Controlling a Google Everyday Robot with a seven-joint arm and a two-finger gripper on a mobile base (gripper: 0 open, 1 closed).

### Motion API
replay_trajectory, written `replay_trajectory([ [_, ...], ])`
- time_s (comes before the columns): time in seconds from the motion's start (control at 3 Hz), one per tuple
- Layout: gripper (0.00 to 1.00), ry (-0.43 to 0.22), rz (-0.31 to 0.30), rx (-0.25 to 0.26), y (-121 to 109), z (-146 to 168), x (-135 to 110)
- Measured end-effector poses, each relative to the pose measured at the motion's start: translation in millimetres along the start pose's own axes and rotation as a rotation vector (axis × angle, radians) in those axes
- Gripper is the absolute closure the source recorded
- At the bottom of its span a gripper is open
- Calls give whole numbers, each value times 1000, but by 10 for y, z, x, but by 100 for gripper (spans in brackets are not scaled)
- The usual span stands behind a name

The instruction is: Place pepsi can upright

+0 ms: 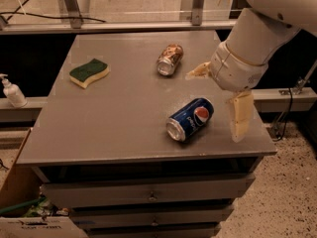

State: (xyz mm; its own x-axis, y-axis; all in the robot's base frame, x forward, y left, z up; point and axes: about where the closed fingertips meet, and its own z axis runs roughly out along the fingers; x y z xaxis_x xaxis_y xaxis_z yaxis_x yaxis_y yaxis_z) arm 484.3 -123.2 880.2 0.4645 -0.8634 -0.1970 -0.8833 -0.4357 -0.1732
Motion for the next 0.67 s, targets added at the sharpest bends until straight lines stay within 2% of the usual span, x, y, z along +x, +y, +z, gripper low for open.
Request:
replay_trajectory([
  [0.67,0,43,-186,-37,-193,399,-257],
])
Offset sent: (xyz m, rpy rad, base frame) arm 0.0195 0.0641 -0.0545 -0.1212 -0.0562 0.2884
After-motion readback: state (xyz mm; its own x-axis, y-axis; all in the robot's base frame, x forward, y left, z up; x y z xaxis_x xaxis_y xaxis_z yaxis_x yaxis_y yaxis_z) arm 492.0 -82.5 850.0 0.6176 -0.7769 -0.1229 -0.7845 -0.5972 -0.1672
